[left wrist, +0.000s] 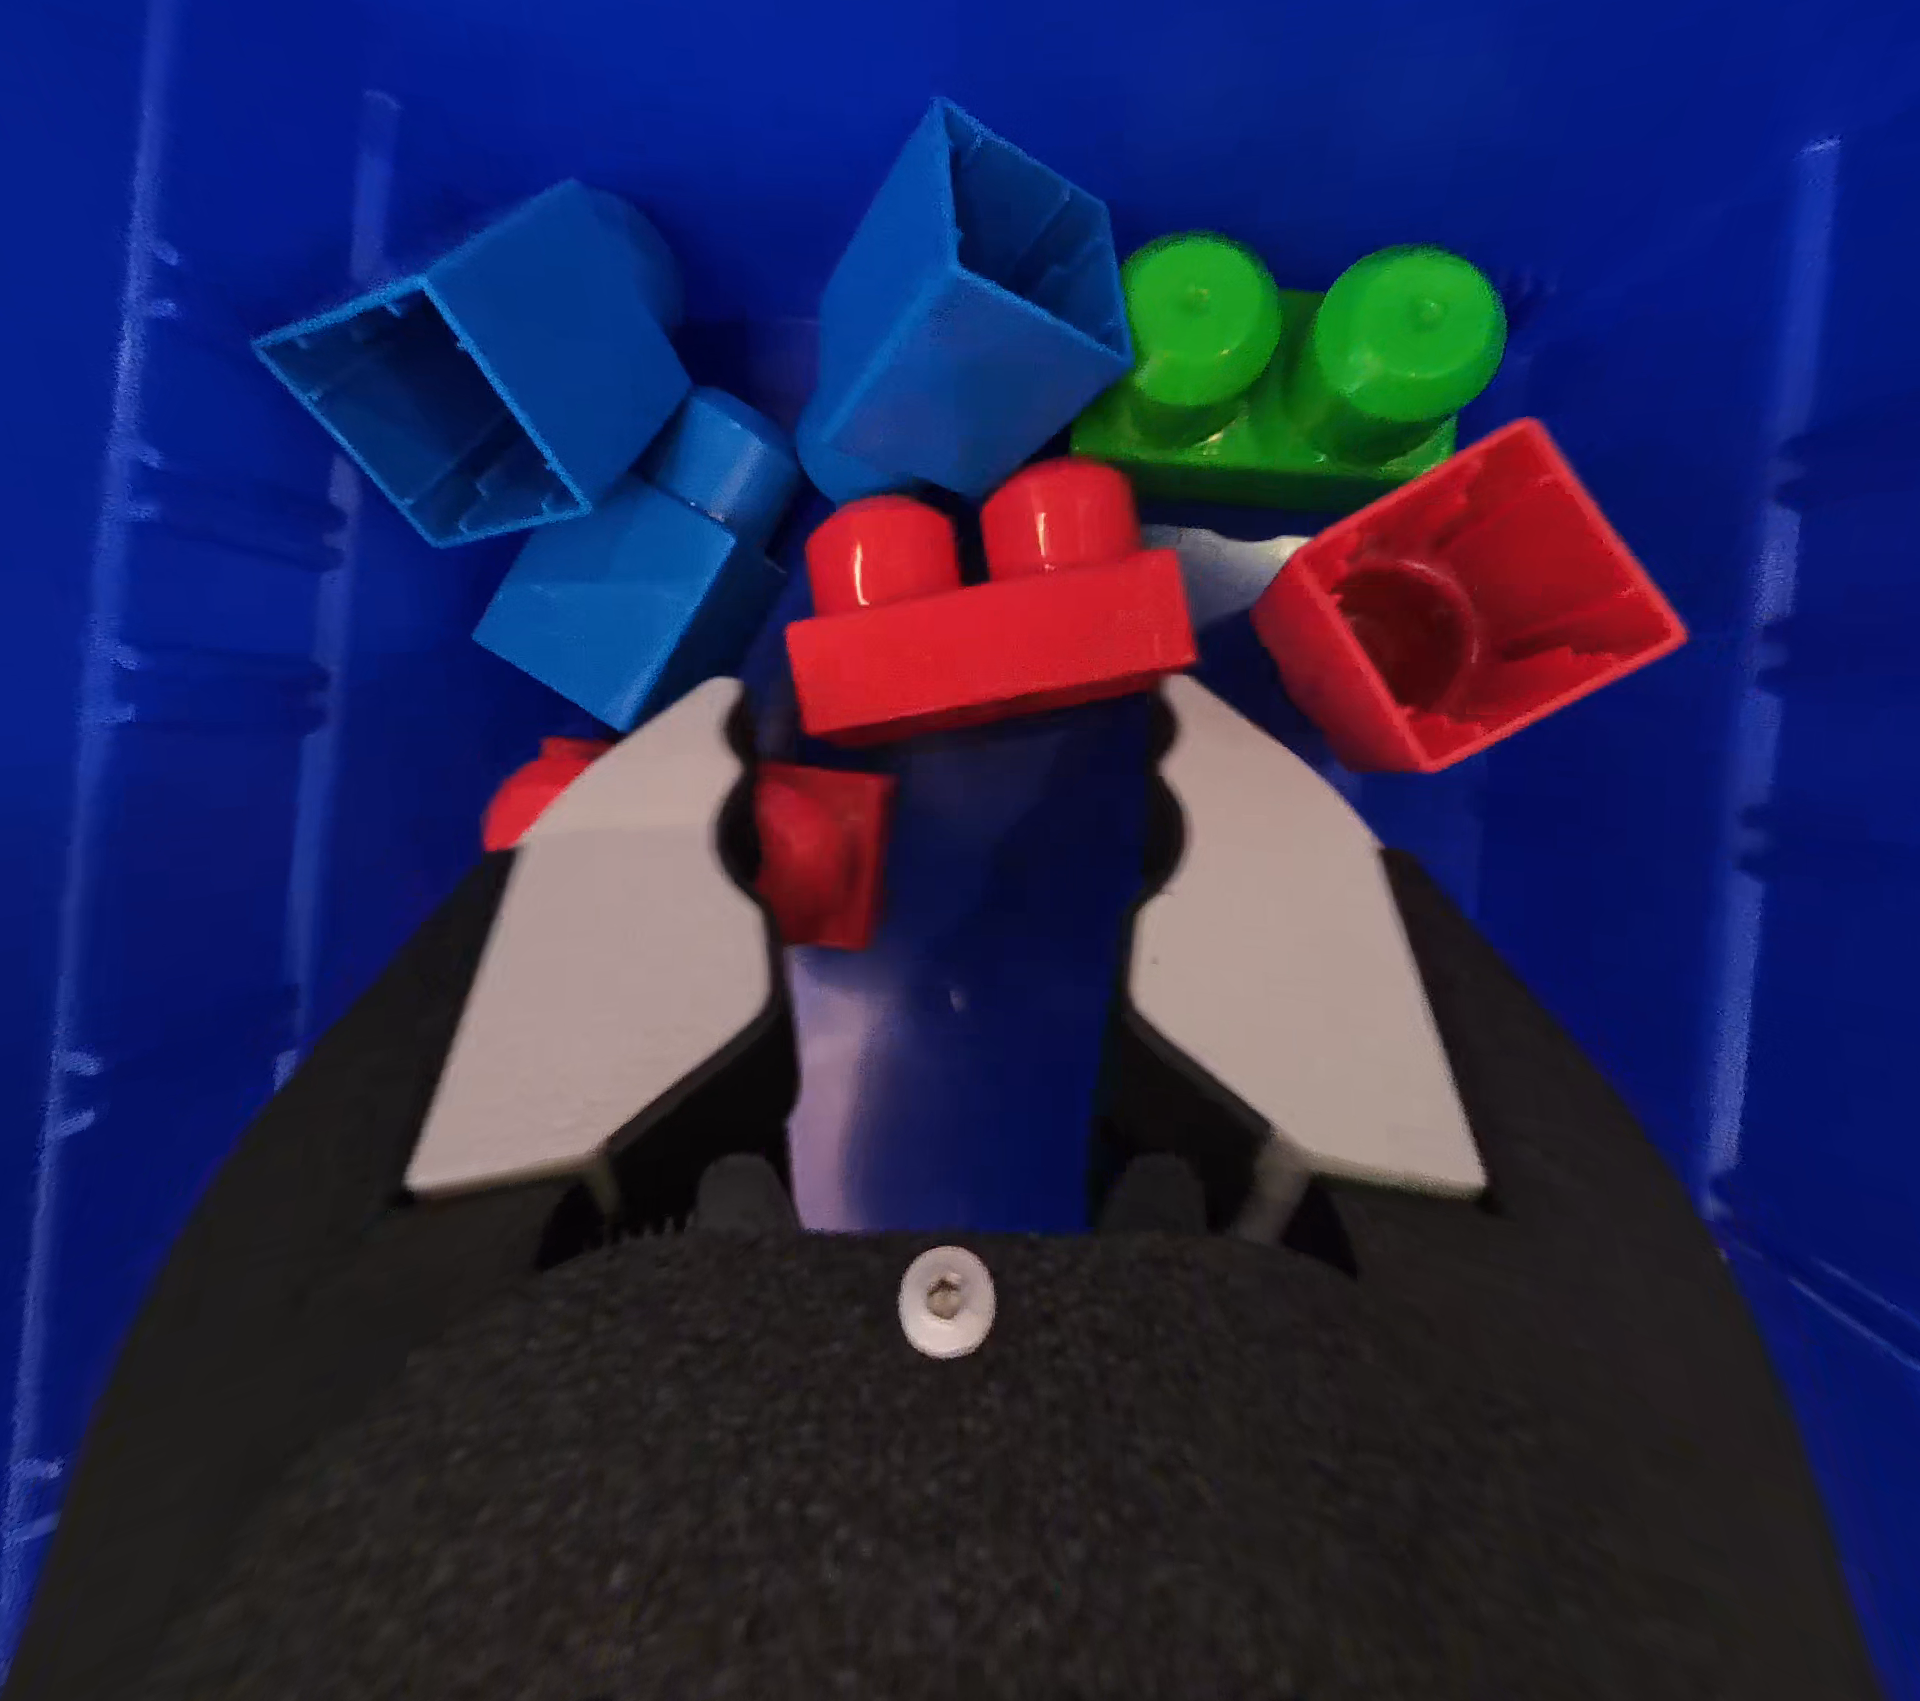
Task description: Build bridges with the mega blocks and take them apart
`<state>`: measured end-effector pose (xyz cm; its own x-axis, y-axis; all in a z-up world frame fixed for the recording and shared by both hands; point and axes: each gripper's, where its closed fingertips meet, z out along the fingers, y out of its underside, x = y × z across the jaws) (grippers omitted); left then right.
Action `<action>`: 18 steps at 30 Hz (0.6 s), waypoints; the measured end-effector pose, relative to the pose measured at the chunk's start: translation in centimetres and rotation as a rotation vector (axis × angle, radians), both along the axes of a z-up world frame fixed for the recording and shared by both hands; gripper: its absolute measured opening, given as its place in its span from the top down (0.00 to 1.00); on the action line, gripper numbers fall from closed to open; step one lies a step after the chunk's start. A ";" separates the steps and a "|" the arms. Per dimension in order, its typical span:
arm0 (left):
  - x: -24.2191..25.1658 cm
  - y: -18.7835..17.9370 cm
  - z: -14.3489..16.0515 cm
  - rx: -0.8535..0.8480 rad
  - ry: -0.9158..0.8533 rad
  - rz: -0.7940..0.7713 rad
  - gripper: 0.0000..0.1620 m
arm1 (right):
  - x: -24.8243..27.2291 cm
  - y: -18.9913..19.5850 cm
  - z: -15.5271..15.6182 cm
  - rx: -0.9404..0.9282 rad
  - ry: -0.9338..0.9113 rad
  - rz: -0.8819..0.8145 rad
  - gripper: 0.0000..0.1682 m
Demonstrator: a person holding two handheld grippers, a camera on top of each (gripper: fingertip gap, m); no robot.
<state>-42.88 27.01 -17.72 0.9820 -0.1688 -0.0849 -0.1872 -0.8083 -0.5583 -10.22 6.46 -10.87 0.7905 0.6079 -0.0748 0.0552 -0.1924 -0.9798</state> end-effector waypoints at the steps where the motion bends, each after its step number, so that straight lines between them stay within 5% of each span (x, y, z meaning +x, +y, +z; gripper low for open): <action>1: 0.0 0.1 0.2 0.007 -0.007 -0.006 0.71 | 0.0 0.0 0.0 0.001 -0.001 0.000 0.81; 10: 0.4 -1.0 1.9 0.046 -0.058 -0.121 0.77 | 0.0 0.0 0.0 0.000 0.002 -0.001 0.81; 18: 5.7 -7.5 13.4 0.391 -0.068 -0.560 0.77 | 0.1 0.0 0.1 -0.003 0.011 -0.004 0.81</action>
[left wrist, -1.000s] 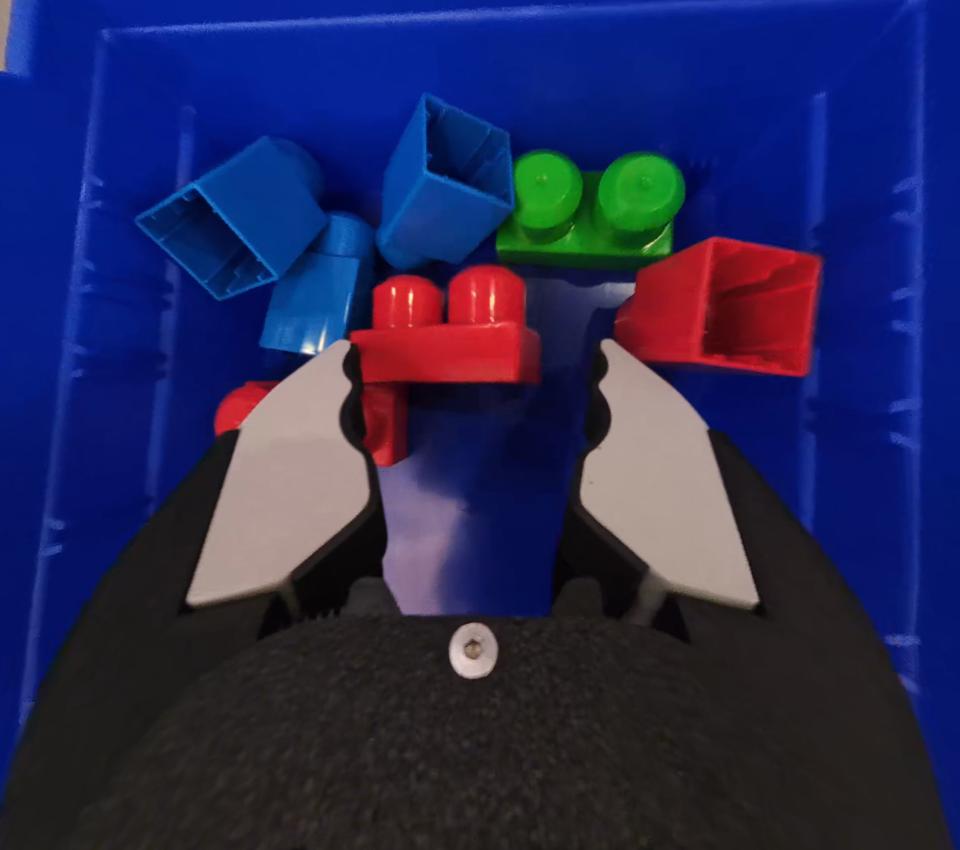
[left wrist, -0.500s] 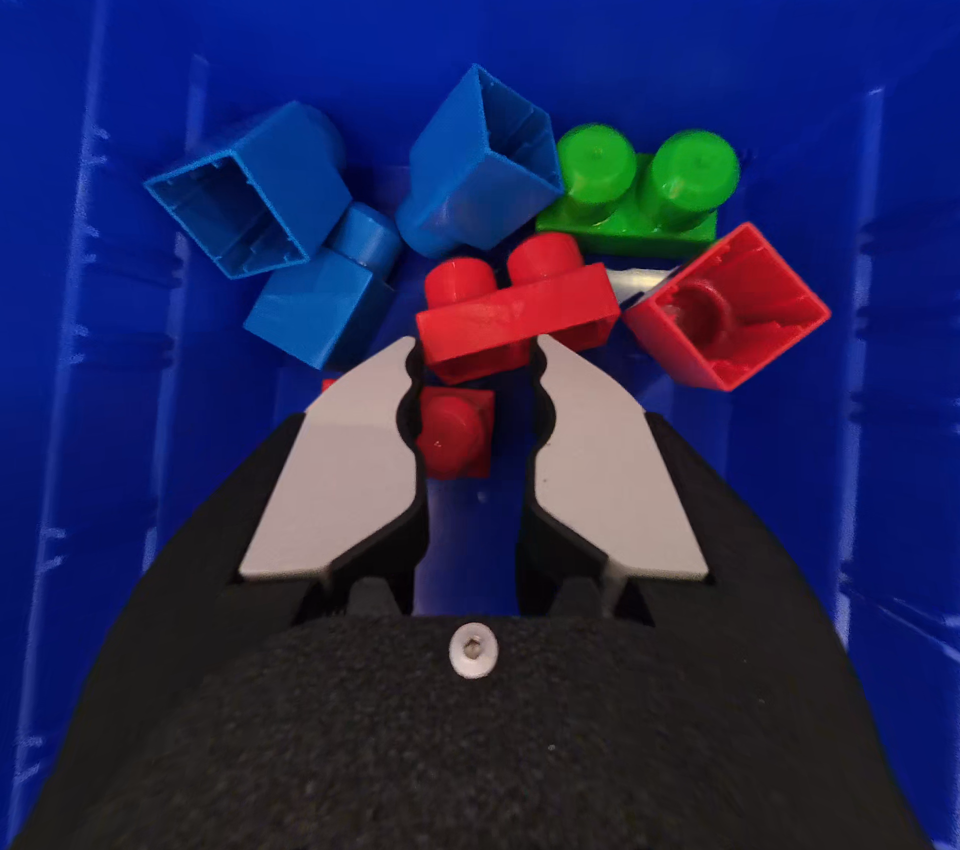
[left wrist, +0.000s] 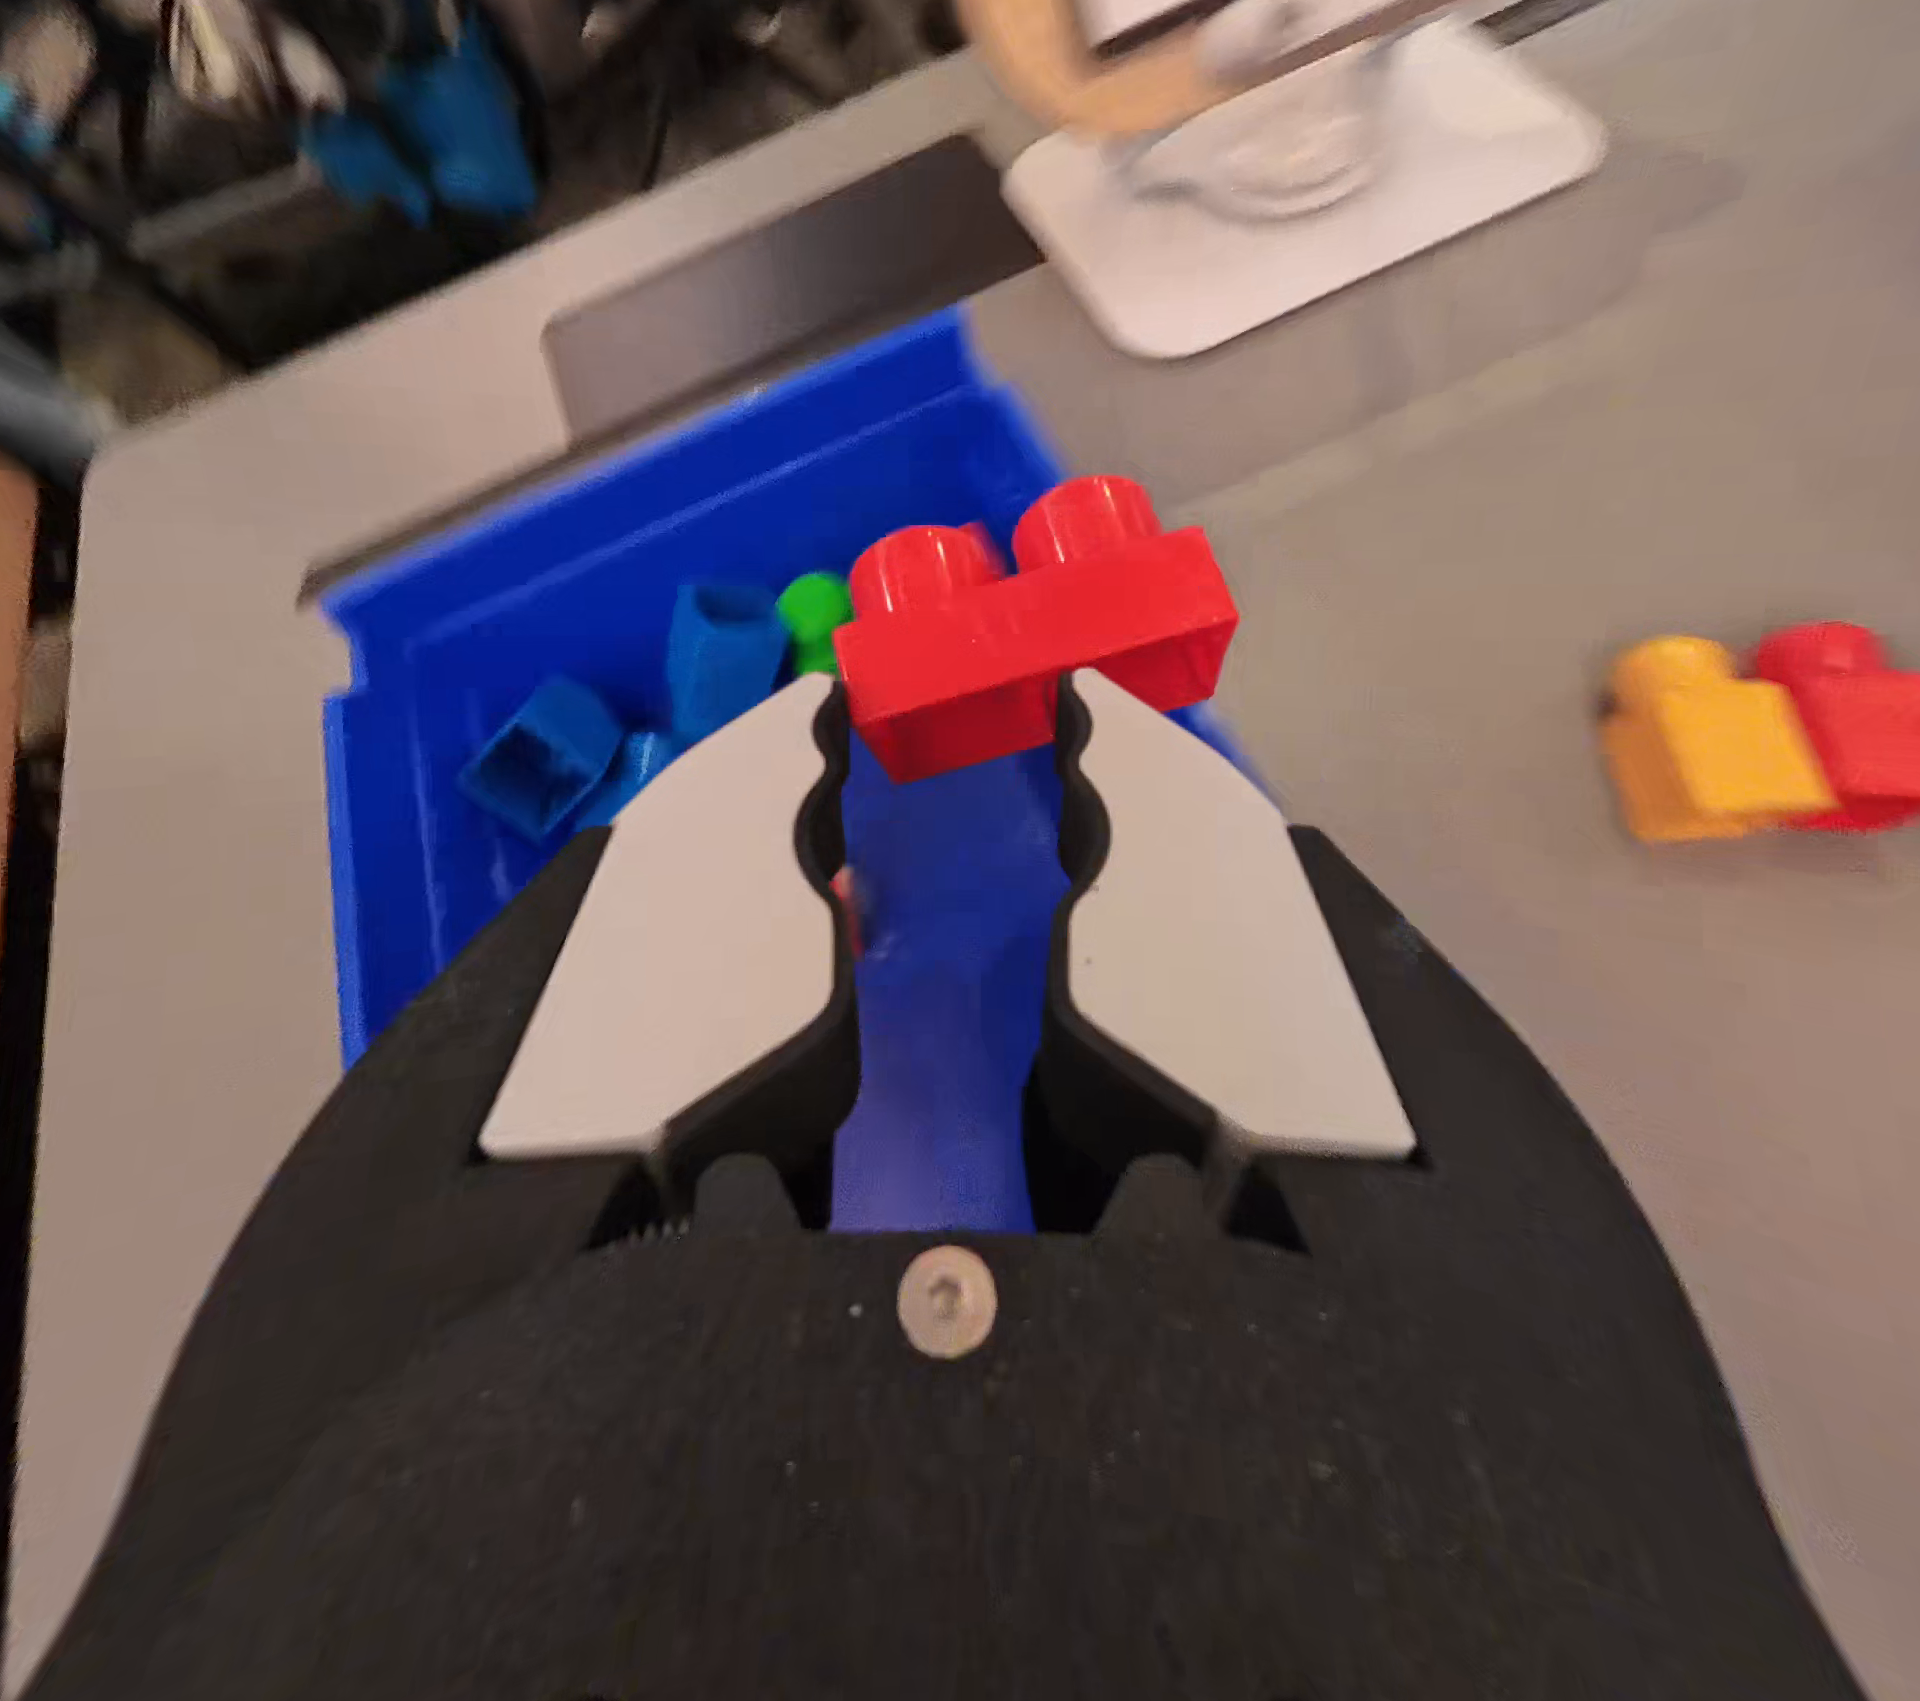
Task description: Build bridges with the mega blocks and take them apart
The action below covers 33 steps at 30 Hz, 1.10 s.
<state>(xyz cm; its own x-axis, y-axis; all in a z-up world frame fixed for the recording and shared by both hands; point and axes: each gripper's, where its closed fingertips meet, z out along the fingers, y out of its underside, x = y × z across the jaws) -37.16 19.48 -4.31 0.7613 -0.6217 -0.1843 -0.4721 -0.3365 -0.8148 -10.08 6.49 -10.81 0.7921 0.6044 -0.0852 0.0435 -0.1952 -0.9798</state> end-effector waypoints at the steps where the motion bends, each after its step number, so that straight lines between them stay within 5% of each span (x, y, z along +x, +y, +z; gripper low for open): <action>1: 1.7 -1.4 0.9 0.023 0.009 -0.060 0.77 | 0.0 0.0 0.1 0.003 0.004 -0.001 0.81; 4: 7.3 -4.4 1.3 0.013 0.034 -0.157 0.77 | 0.1 0.0 0.3 0.016 0.012 0.002 0.81; 7: 13.3 -5.8 -1.6 -0.076 0.076 -0.219 0.77 | -0.5 -0.6 0.6 0.031 0.024 0.046 0.81; 15: 23.4 -3.9 -9.8 -0.189 0.167 -0.374 0.77 | -1.6 -3.5 1.9 0.104 0.056 0.171 0.81; 28: 25.7 -2.2 -13.9 -0.211 0.227 -0.421 0.76 | -0.6 -2.3 1.2 0.035 0.078 0.120 0.82; 33: 24.1 -3.5 -12.6 -0.258 0.213 -0.437 0.58 | -0.6 -2.2 1.1 0.028 0.079 0.123 0.82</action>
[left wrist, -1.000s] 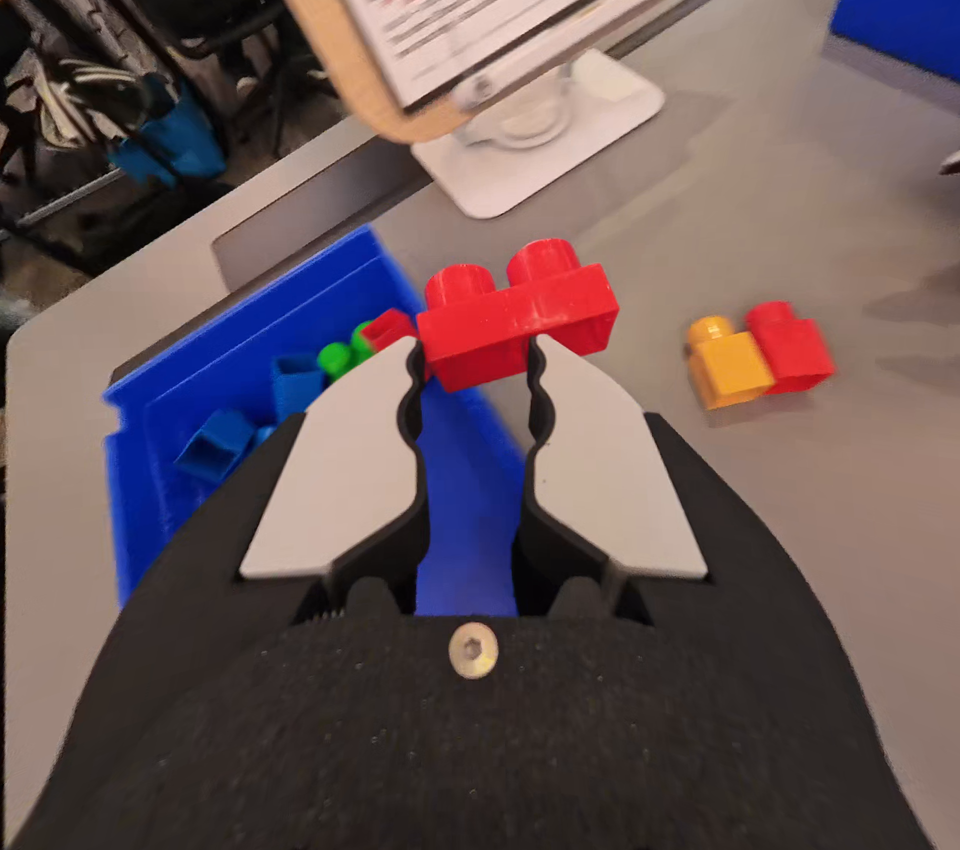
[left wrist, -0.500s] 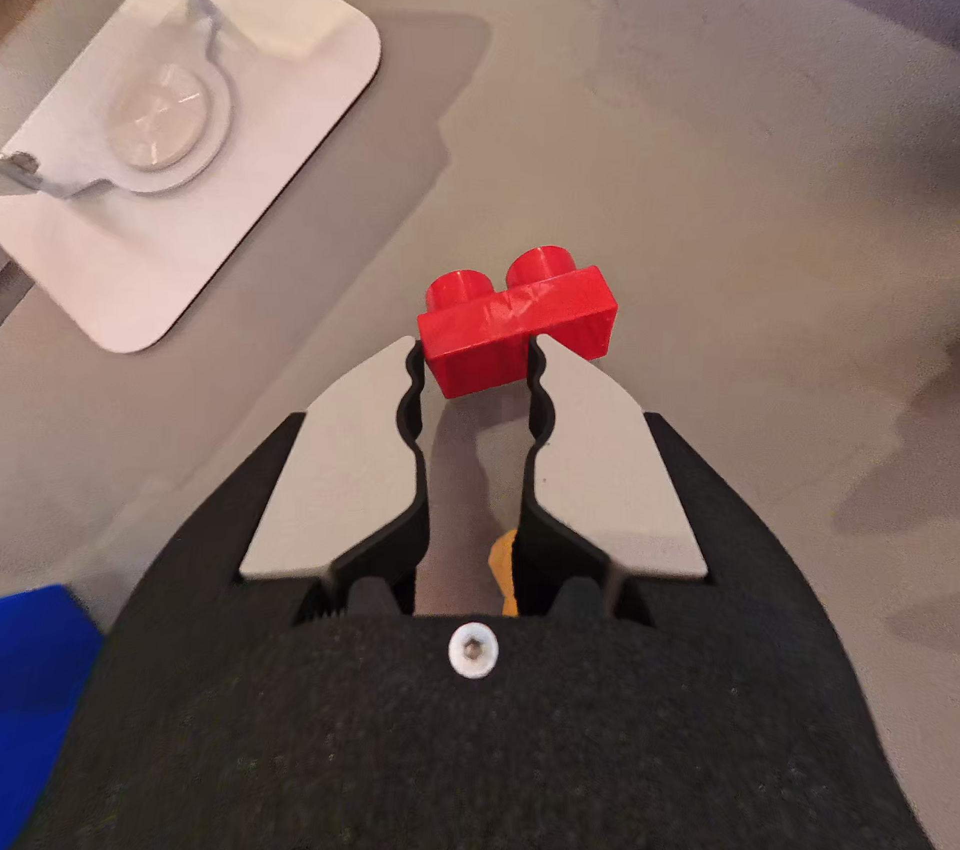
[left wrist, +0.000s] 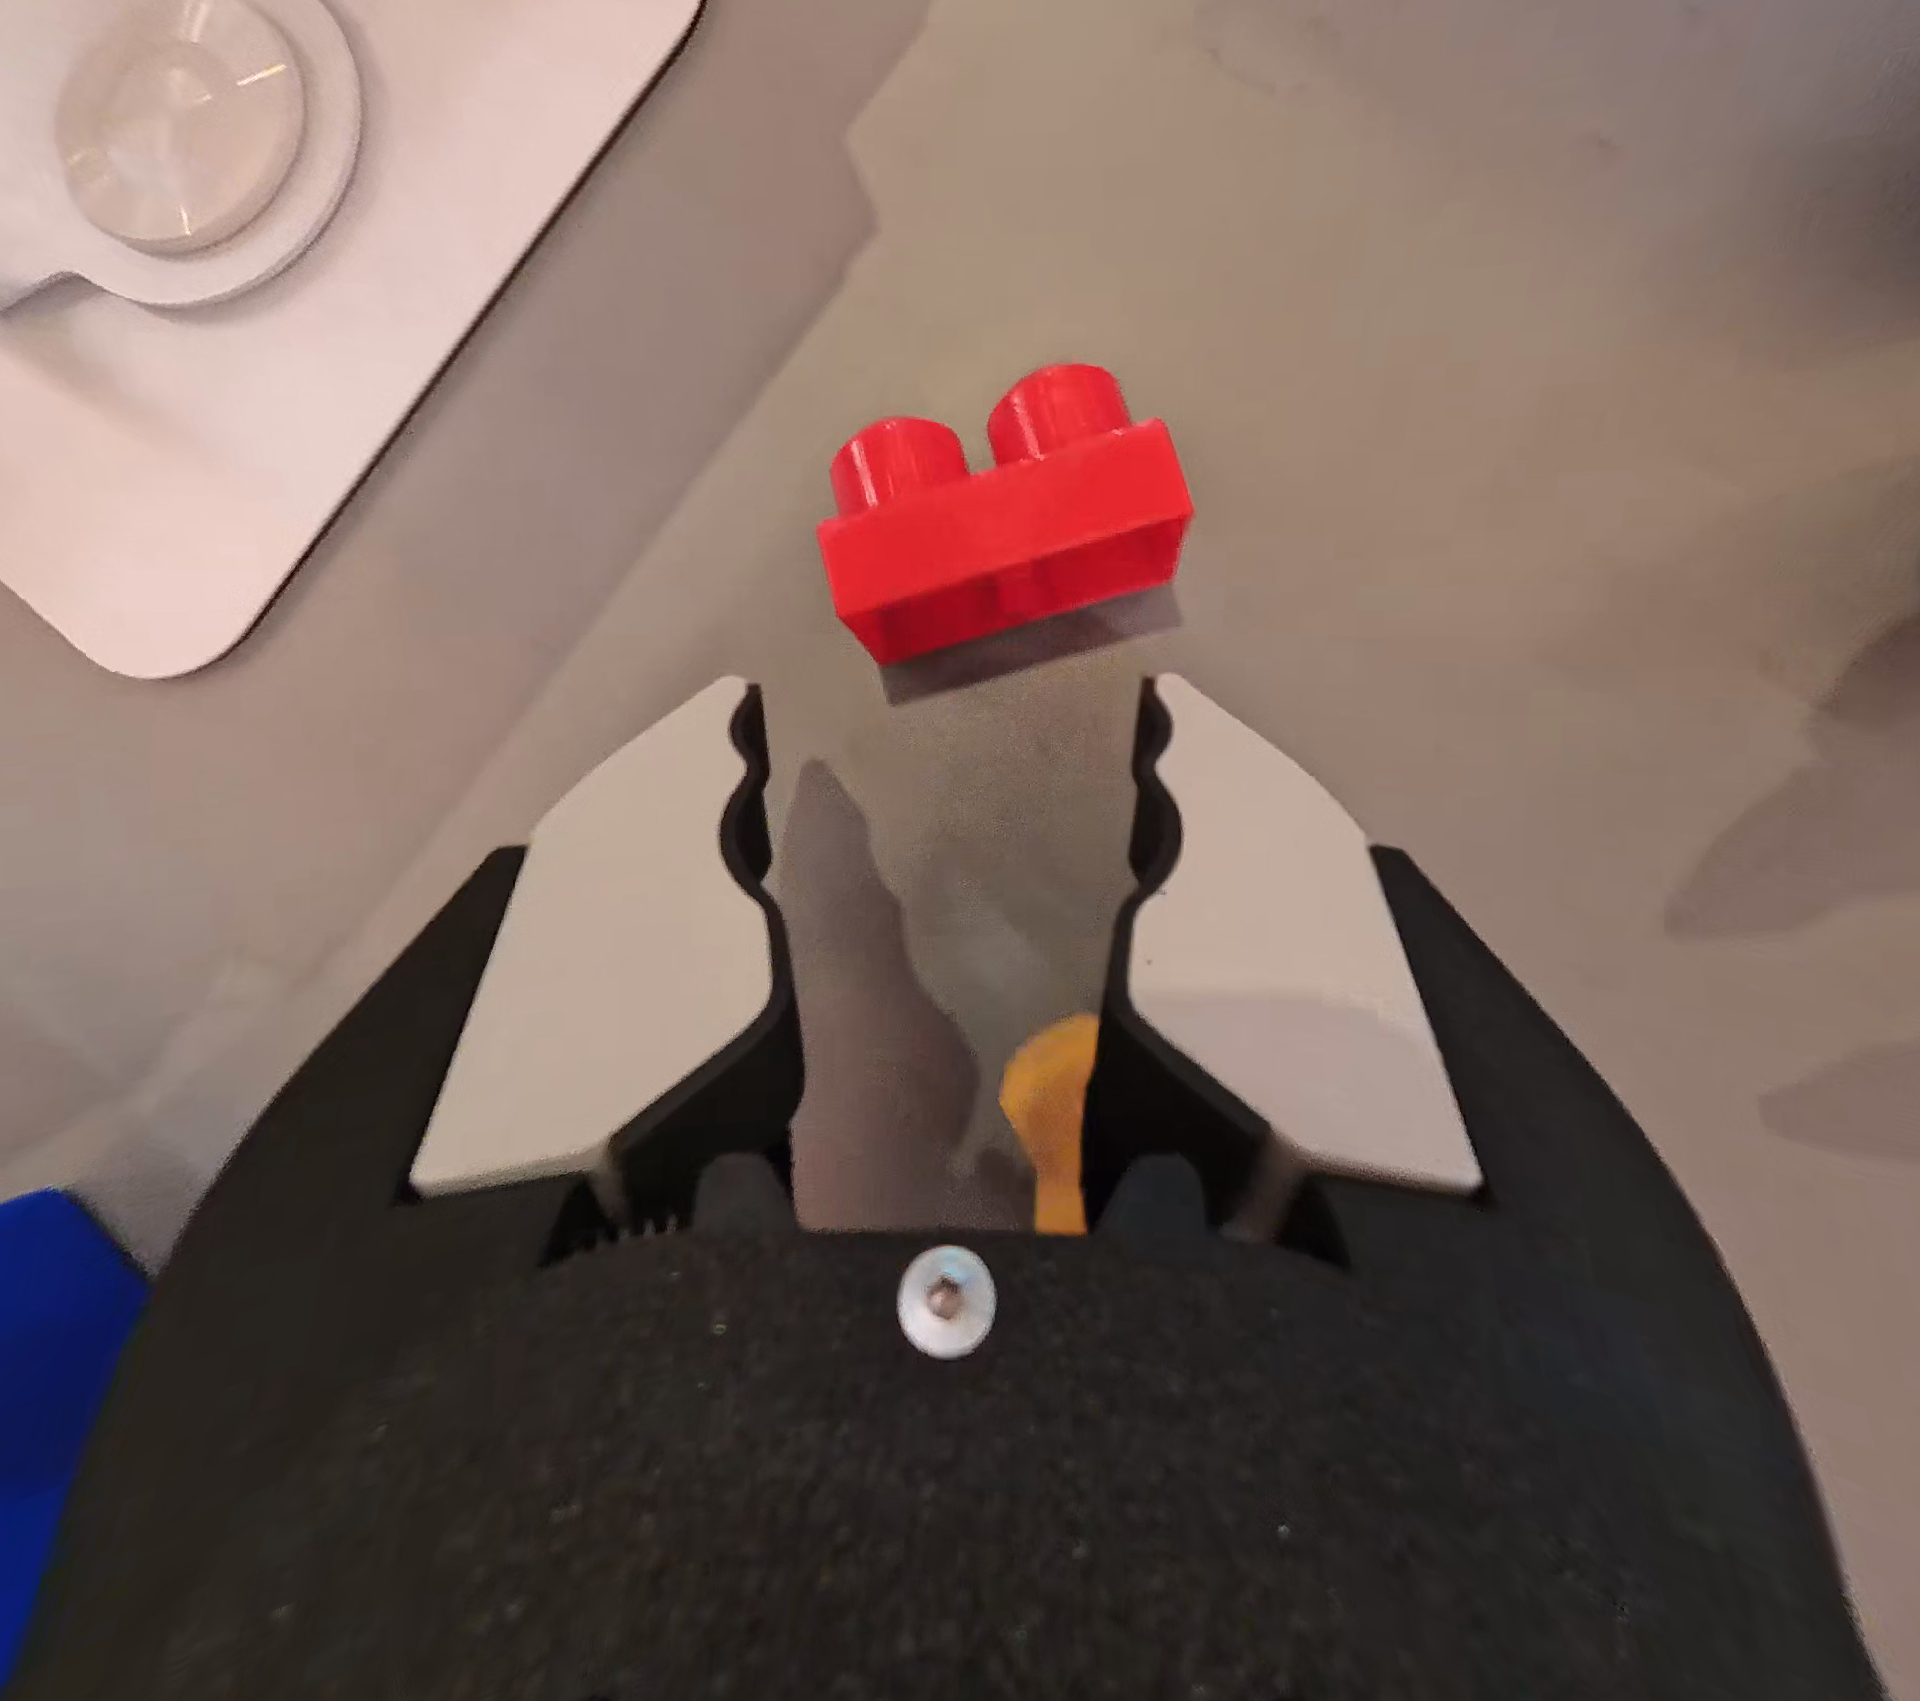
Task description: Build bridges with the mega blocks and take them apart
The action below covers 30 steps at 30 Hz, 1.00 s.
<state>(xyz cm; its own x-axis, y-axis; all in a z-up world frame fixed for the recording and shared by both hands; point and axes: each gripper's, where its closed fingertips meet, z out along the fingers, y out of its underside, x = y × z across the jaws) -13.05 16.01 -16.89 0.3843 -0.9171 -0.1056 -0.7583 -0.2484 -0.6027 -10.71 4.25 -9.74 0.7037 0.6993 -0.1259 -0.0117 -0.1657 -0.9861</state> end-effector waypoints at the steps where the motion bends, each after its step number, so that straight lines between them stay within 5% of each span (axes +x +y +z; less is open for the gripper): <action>1: -0.4 -0.4 0.9 -0.011 -0.035 0.011 0.56 | 0.0 0.0 0.0 -0.003 0.001 -0.001 0.82; 7: -5.2 -4.2 5.2 -0.033 -0.310 0.299 0.38 | 0.3 0.3 -0.1 -0.008 -0.001 -0.024 0.83; 10: -7.0 -8.0 2.2 -0.057 -0.281 0.414 0.25 | 0.6 0.6 -0.2 -0.019 0.007 -0.034 0.83; 15: -6.9 -9.8 -1.6 0.035 -0.129 0.490 0.21 | 0.6 0.9 -0.4 -0.031 0.007 -0.042 0.83; 30: -4.6 -7.3 -1.8 -0.015 -0.139 0.558 0.38 | 0.6 0.8 -0.5 -0.053 0.020 -0.026 0.82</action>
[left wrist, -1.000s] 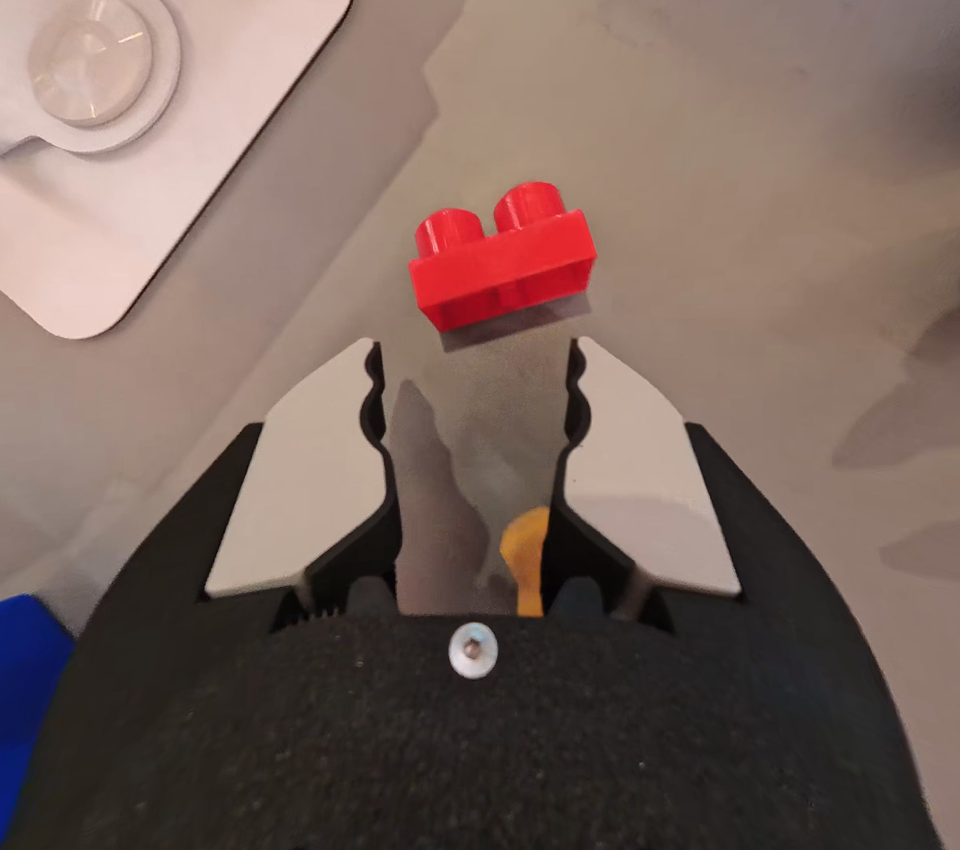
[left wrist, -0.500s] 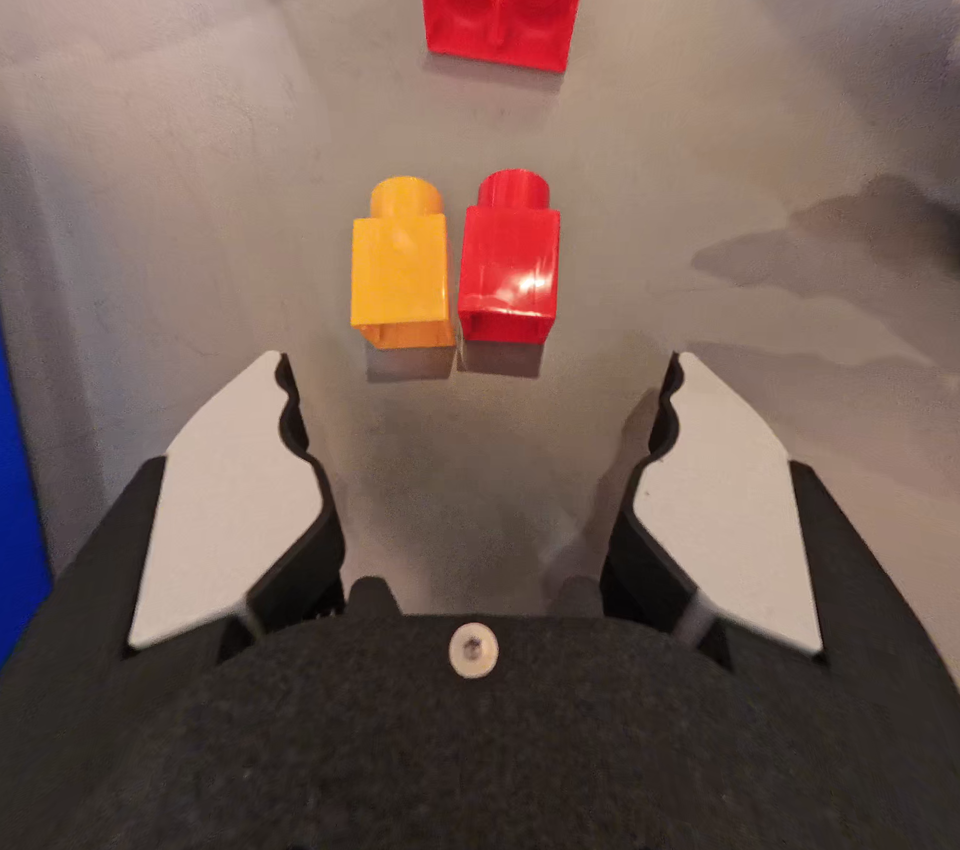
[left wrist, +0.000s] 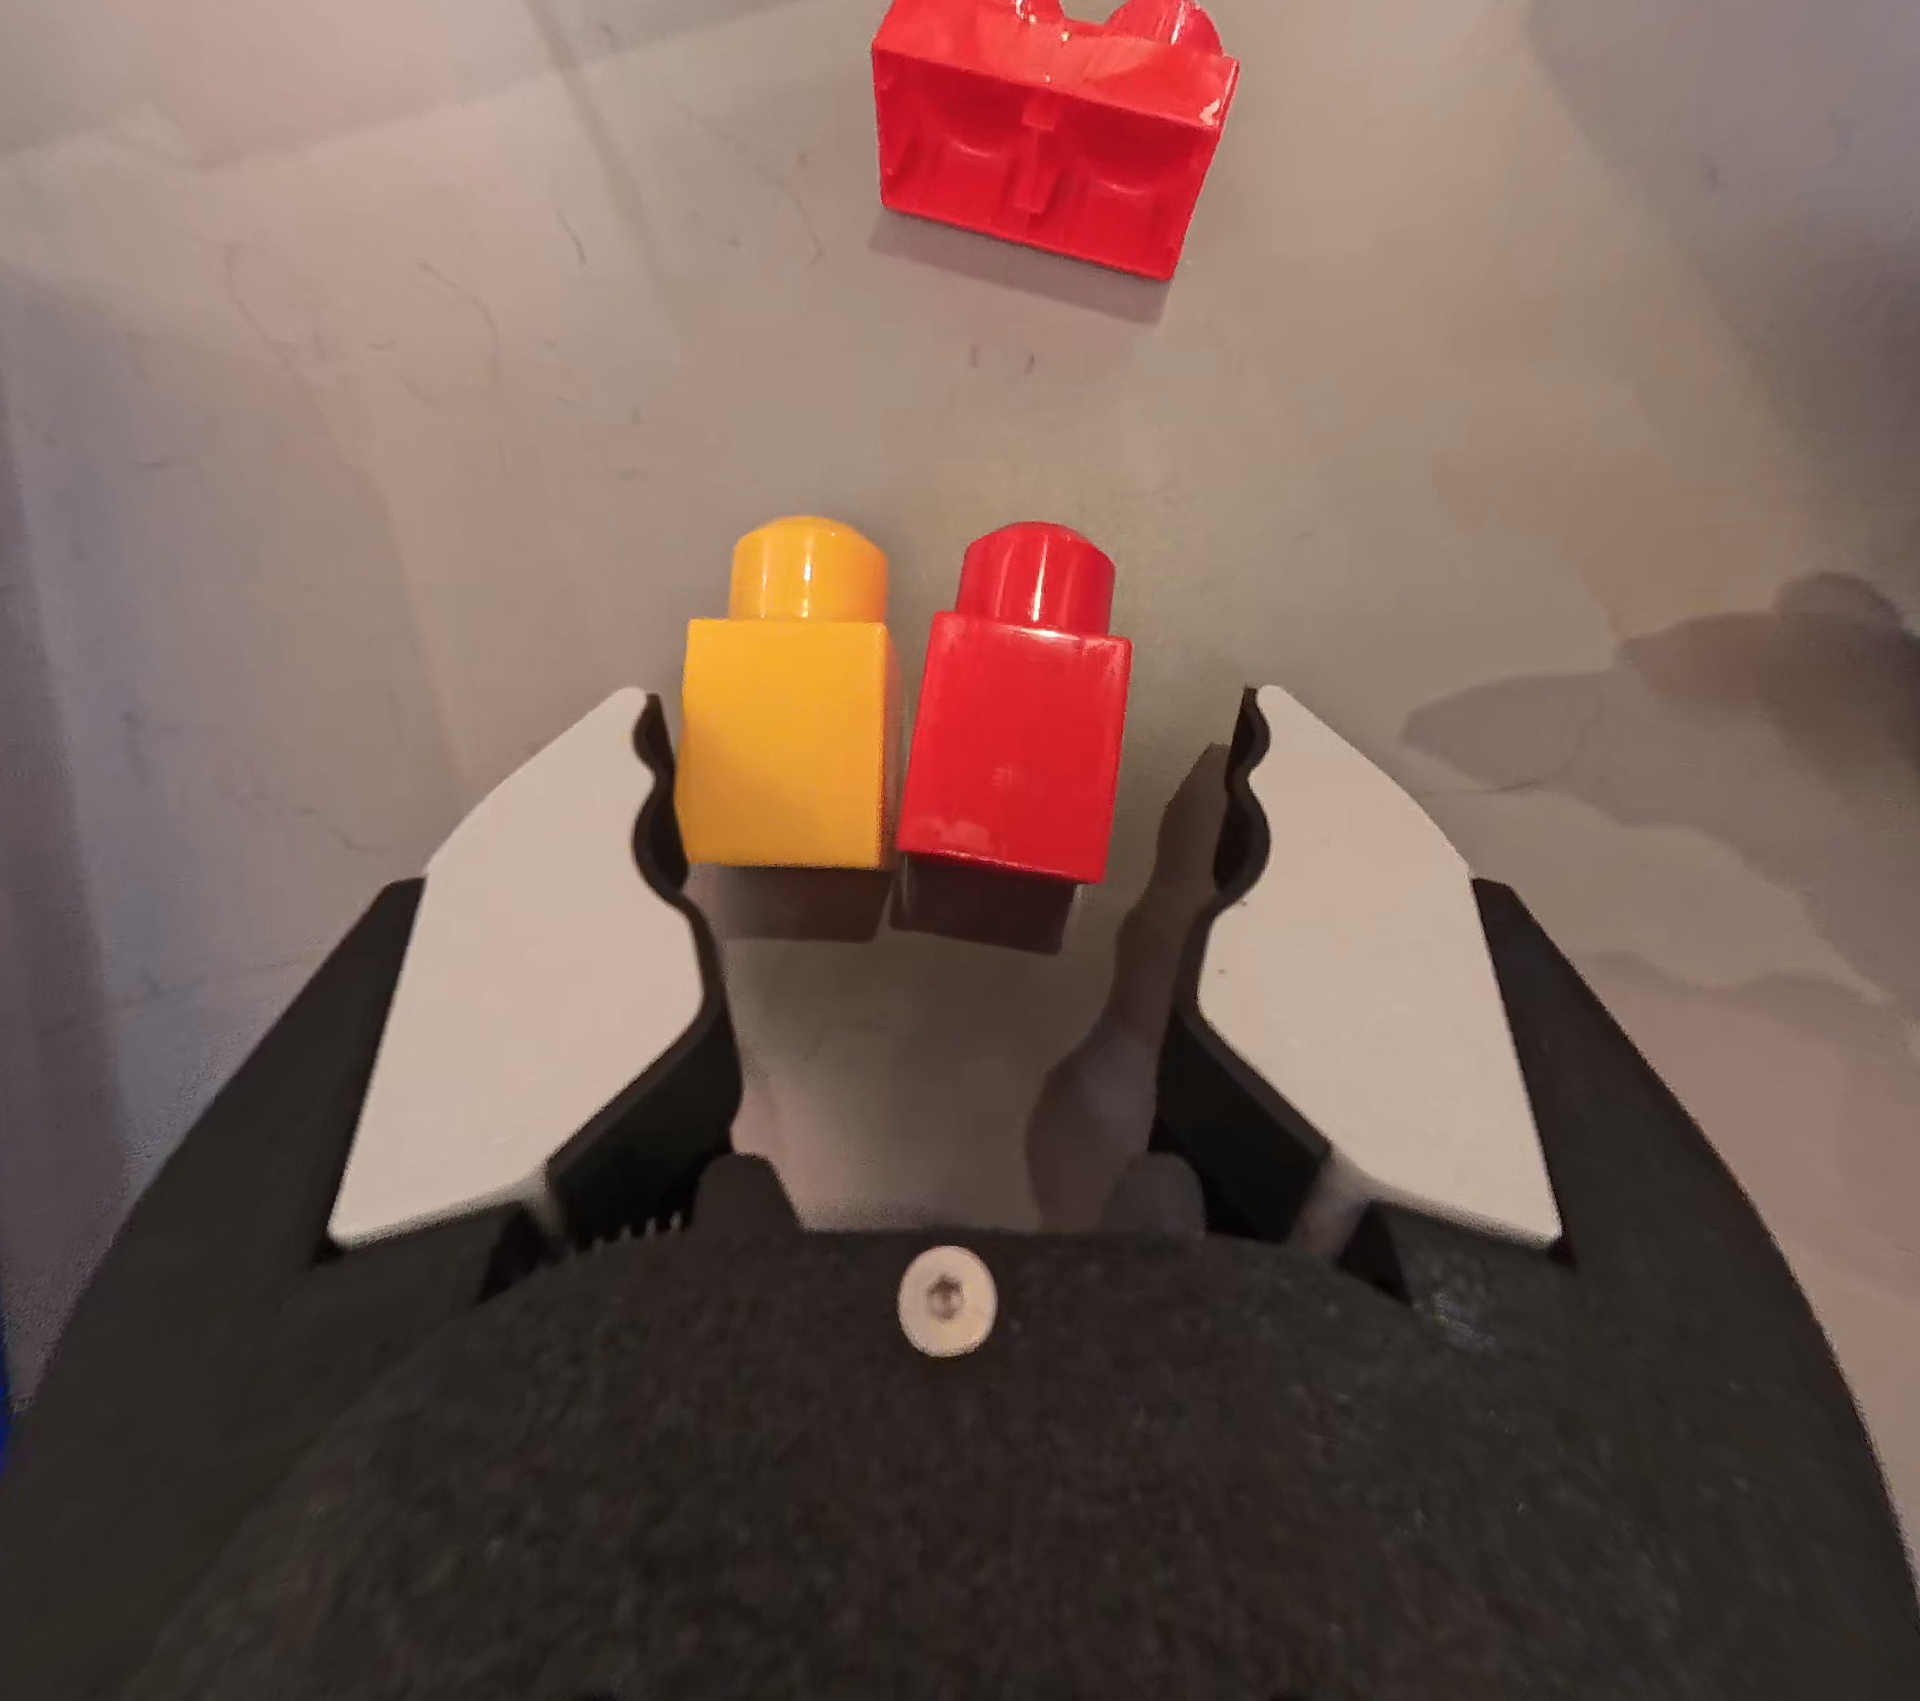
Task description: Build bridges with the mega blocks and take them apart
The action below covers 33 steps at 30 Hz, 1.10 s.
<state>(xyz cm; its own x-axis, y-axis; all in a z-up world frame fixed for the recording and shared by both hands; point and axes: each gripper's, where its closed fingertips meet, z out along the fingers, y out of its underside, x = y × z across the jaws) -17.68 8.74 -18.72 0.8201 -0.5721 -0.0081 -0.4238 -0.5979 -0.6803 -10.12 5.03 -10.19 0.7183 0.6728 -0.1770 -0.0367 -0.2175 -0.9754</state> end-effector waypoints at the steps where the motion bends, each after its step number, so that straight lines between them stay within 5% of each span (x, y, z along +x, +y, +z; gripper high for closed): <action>1: 0.0 -0.1 -0.2 -0.013 0.004 -0.002 0.38 | 0.0 0.0 0.0 -0.001 -0.001 -0.001 0.82; 6: -0.4 0.0 -0.7 -0.027 0.022 0.015 0.39 | 0.2 0.1 0.0 -0.006 0.006 -0.003 0.82; 10: -0.7 0.2 -0.7 -0.037 0.031 -0.001 0.50 | 0.1 0.1 -0.1 -0.006 0.002 -0.001 0.82; 20: -0.6 -0.5 -0.6 -0.096 0.046 -0.149 0.51 | 0.1 0.0 -0.1 -0.009 0.002 0.000 0.82; 33: -0.9 -1.0 -0.3 -0.127 0.025 -0.158 0.47 | 0.1 0.0 -0.2 -0.013 0.001 0.004 0.82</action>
